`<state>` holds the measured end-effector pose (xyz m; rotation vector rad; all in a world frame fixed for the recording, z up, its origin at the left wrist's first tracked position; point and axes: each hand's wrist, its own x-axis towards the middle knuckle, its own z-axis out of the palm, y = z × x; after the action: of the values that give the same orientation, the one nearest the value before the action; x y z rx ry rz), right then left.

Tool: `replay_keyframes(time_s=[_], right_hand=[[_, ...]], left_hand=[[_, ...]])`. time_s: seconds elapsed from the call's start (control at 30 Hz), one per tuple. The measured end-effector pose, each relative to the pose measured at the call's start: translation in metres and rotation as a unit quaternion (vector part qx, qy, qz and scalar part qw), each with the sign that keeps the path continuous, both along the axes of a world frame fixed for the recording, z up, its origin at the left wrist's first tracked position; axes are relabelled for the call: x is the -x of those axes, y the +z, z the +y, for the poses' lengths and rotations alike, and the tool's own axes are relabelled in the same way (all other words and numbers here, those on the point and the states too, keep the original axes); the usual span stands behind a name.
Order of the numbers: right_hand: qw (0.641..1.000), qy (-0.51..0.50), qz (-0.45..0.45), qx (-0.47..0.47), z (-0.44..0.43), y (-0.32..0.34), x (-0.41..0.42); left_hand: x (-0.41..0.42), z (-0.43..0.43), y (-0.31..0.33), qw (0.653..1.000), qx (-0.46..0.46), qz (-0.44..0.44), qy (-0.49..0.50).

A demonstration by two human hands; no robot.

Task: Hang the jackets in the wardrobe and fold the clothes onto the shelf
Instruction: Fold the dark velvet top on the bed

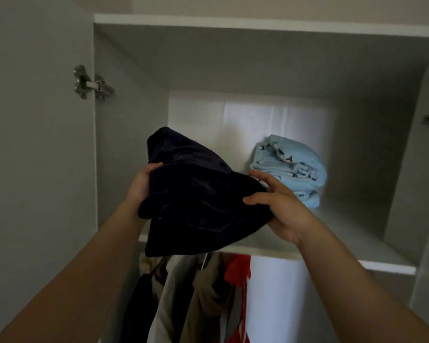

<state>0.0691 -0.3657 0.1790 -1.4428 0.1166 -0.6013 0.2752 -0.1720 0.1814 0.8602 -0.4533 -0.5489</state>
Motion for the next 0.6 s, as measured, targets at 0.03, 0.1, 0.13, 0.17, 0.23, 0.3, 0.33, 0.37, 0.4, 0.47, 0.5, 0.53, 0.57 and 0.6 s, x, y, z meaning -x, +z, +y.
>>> replay_keyframes(time_s=[0.03,0.1,0.13,0.17,0.23,0.3,0.33,0.37,0.4,0.47,0.5,0.53,0.57,0.6], right_hand=[[1.000,-0.007,-0.013,0.021,-0.015,0.009,-0.018],[0.986,-0.078,-0.013,0.147,-0.043,0.028,-0.054],[0.961,-0.137,0.001,0.240,-0.056,0.034,-0.071],[0.925,-0.191,0.015,0.327,-0.068,0.038,-0.088],[0.877,-0.224,0.026,0.424,-0.086,0.033,-0.115],[0.863,-0.166,0.029,0.476,-0.101,0.014,-0.135],[0.853,-0.123,0.037,0.507,-0.107,0.002,-0.143],[0.836,-0.081,0.049,0.540,-0.113,-0.010,-0.150],[0.817,-0.047,0.060,0.572,-0.119,-0.022,-0.158],[0.777,-0.019,0.076,0.624,-0.129,-0.038,-0.173],[0.761,-0.025,0.082,0.643,-0.134,-0.042,-0.181],[0.744,-0.041,0.091,0.660,-0.137,-0.045,-0.190],[0.728,-0.062,0.097,0.675,-0.139,-0.047,-0.199],[0.715,-0.083,0.098,0.687,-0.140,-0.048,-0.208]], left_hand=[[-0.013,-0.013,0.003,1.000,0.020,0.011,0.016],[-0.034,-0.041,0.007,0.996,0.042,0.021,0.076],[-0.041,-0.056,0.007,0.992,0.033,0.028,0.115],[-0.048,-0.072,0.004,0.986,0.007,0.038,0.165],[-0.053,-0.102,-0.009,0.967,-0.108,0.046,0.227],[-0.055,-0.118,-0.025,0.962,-0.217,0.060,0.156],[-0.054,-0.120,-0.033,0.956,-0.261,0.059,0.118],[-0.055,-0.119,-0.040,0.945,-0.305,0.031,0.113],[-0.060,-0.117,-0.046,0.929,-0.344,-0.028,0.133],[-0.075,-0.110,-0.049,0.847,-0.416,-0.230,0.239],[-0.083,-0.107,-0.048,0.765,-0.448,-0.357,0.294],[-0.090,-0.105,-0.046,0.654,-0.466,-0.484,0.348],[-0.099,-0.104,-0.043,0.527,-0.475,-0.590,0.385],[-0.108,-0.104,-0.040,0.411,-0.483,-0.663,0.398]])
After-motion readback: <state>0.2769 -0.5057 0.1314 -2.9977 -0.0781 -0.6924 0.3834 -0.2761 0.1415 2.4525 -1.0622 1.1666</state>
